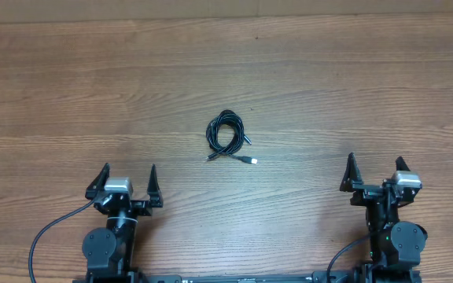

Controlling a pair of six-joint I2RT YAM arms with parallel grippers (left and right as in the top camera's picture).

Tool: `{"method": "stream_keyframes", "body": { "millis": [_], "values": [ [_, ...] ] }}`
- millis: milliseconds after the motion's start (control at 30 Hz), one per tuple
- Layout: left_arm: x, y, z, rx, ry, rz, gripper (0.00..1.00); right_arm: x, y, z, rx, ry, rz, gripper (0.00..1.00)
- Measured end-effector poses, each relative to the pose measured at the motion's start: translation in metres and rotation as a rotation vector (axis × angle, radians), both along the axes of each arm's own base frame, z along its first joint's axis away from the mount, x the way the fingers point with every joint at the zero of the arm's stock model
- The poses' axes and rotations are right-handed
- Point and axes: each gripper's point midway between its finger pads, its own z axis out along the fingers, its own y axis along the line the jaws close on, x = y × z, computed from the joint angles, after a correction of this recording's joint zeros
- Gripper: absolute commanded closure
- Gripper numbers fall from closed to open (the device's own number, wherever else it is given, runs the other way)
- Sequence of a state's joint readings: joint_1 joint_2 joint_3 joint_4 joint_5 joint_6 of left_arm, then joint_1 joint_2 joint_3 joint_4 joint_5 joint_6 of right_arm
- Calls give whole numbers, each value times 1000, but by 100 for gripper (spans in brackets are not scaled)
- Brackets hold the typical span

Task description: Untangle cables

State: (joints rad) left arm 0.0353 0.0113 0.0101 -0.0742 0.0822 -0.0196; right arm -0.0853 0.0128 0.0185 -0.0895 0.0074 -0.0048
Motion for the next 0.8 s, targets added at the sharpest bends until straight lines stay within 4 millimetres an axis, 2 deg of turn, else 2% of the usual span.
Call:
{"method": "stream_keyframes", "body": {
  "millis": [233, 467, 700, 800],
  "values": [
    [-7, -2, 7, -6, 52, -11, 1, 0, 0, 0, 0, 0, 0, 0],
    [-8, -2, 39, -6, 53, -11, 0, 0, 0, 0, 0, 0, 0, 0],
    [12, -11, 46, -24, 220, -65, 0, 0, 0, 0, 1, -1, 0, 0],
    [25, -20, 61, -46, 352, -116, 0, 0, 0, 0, 0, -1, 0, 0]
  ]
}}
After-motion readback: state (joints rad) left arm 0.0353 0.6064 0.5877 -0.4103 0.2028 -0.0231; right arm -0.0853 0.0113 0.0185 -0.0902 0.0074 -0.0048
